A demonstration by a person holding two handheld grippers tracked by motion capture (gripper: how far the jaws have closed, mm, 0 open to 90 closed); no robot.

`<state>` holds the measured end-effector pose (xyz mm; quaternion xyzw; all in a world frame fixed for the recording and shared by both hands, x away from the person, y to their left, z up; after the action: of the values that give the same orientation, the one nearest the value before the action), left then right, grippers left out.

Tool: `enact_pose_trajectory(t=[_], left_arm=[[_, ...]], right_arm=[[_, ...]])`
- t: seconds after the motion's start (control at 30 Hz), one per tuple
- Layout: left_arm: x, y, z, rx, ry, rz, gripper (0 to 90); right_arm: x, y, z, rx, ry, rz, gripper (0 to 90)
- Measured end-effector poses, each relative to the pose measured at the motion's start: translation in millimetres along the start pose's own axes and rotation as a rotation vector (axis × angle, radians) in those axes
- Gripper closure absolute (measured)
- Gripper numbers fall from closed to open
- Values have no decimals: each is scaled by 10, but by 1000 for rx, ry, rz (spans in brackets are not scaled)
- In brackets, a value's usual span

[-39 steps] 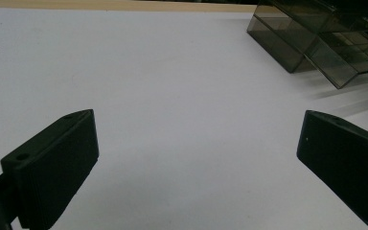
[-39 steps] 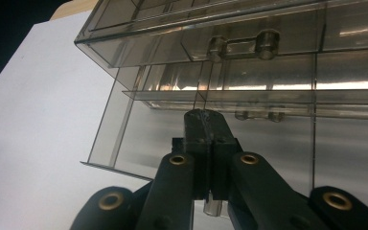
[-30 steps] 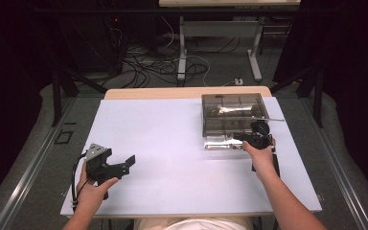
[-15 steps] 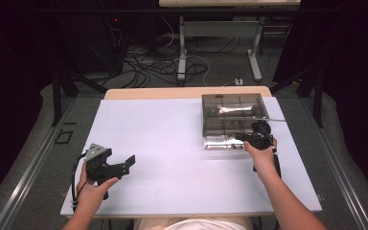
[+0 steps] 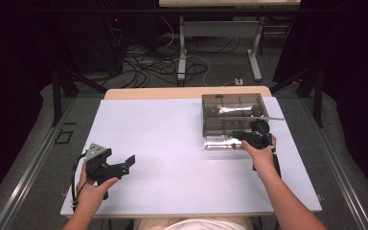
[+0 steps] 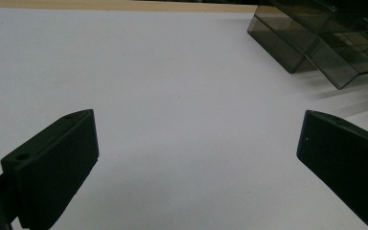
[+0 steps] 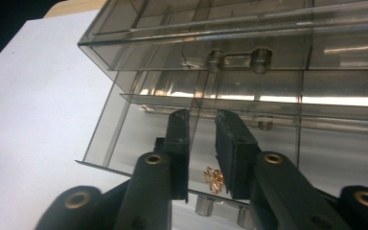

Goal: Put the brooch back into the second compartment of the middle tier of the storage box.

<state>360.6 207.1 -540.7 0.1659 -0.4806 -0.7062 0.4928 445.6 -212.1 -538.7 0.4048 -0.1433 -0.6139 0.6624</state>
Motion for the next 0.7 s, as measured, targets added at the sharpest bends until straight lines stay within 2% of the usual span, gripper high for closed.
enact_pose_trajectory(t=[0.13, 0.4, 0.47, 0.6, 0.63, 0.67, 0.7], left_arm=[[2, 0, 2, 0, 0, 1, 6], [4, 1, 2, 0, 1, 0, 6], [3, 2, 4, 1, 2, -2, 6], [1, 2, 2, 2, 2, -1, 6], [2, 2, 2, 2, 2, -1, 6], [3, 2, 3, 2, 1, -2, 6], [2, 1, 5, -1, 3, -5, 6]], right_arm=[[-56, 20, 26, 6, 16, -1, 655], [-120, 31, 83, 25, 28, 25, 501], [-131, 29, 110, 17, 29, 26, 466], [-166, 40, 141, 37, 45, 11, 417], [-166, 41, 153, 38, 48, 27, 414], [-186, 38, 169, 38, 52, 17, 410], [-187, 39, 177, 46, 53, 29, 407]])
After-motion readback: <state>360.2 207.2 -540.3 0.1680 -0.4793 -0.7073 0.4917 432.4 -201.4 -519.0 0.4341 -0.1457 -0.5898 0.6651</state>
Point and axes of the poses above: each handheld gripper's, and its own axes: z roughly backward along the jaws, y roughly out of its top, x roughly to its right, the point moved 7 cm from there along -z, roughly forward along the jaws, and after that the axes turned 4 degrees about -y, right-handed, at the moved point
